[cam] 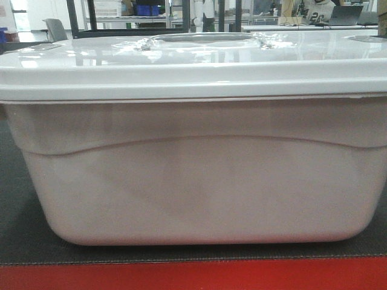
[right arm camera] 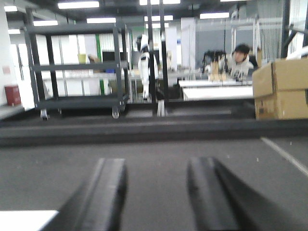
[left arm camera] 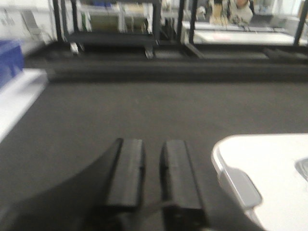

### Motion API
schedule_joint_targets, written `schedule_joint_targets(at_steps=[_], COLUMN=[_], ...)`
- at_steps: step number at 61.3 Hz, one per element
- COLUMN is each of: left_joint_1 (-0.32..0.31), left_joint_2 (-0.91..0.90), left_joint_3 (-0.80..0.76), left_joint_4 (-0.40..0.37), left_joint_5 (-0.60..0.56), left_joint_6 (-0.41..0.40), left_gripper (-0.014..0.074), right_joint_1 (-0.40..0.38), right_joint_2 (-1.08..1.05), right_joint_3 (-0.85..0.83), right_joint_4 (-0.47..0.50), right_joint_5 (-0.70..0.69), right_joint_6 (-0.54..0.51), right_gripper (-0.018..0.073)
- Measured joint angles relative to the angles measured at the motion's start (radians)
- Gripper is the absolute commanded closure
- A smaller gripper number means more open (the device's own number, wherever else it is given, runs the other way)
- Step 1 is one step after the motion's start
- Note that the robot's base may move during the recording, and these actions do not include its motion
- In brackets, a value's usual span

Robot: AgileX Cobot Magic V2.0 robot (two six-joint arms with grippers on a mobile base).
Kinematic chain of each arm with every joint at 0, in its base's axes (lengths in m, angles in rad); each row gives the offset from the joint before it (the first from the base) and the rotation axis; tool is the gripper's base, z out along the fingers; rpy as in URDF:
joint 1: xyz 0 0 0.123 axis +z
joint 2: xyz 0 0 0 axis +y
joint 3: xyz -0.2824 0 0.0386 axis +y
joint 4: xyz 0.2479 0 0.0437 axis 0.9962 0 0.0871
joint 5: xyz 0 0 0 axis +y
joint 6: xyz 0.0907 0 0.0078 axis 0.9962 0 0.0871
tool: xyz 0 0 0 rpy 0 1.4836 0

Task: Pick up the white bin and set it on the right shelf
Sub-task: 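Move both grippers to the short ends of the white lidded bin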

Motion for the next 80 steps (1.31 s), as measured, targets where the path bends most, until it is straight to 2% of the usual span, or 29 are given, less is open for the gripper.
schedule_joint_targets(at_steps=[6, 9, 22, 38, 44, 52, 60, 67, 72, 80], left_joint_1=[0.0, 0.0, 0.0, 0.0, 0.0, 0.0, 0.0, 0.0, 0.028, 0.112], left_joint_2=[0.063, 0.089, 0.202, 0.455, 0.542, 0.665, 0.776, 0.861, 0.915, 0.985], left_joint_3=[0.0, 0.0, -0.086, -0.301, -0.356, -0.393, -0.397, -0.397, -0.397, -0.397], left_joint_4=[-0.066, -0.098, -0.195, -0.264, -0.304, -0.409, -0.492, -0.525, -0.573, -0.72], left_joint_5=[0.021, 0.031, 0.155, 0.399, 0.451, 0.512, 0.568, 0.606, 0.662, 0.712], left_joint_6=[0.0, 0.0, 0.0, 0.012, 0.059, 0.165, 0.263, 0.321, 0.381, 0.482], left_gripper=[0.0182, 0.0154, 0.0147, 0.0147, 0.0147, 0.0147, 0.0147, 0.0147, 0.0147, 0.0147], right_joint_1=[0.0, 0.0, 0.0, 0.0, -0.011, -0.064, -0.157, -0.238, -0.288, -0.324], right_joint_2=[0.088, 0.13, 0.333, 0.595, 0.69, 0.79, 0.857, 0.9, 0.938, 0.988], right_joint_3=[-0.043, -0.071, -0.286, -0.563, -0.629, -0.651, -0.654, -0.657, -0.658, -0.638], right_joint_4=[0.002, 0.006, 0.045, 0.237, 0.342, 0.518, 0.663, 0.748, 0.806, 0.881], right_joint_5=[0.054, 0.108, 0.473, 0.791, 0.906, 1.023, 1.086, 1.128, 1.13, 1.129], right_joint_6=[0.0, 0.0, 0.0, -0.019, -0.09, -0.225, -0.356, -0.448, -0.52, -0.592], right_gripper=[-0.0046, -0.0046, -0.0045, -0.0045, -0.0045, -0.0045, -0.0045, -0.0045, -0.0045, -0.0045])
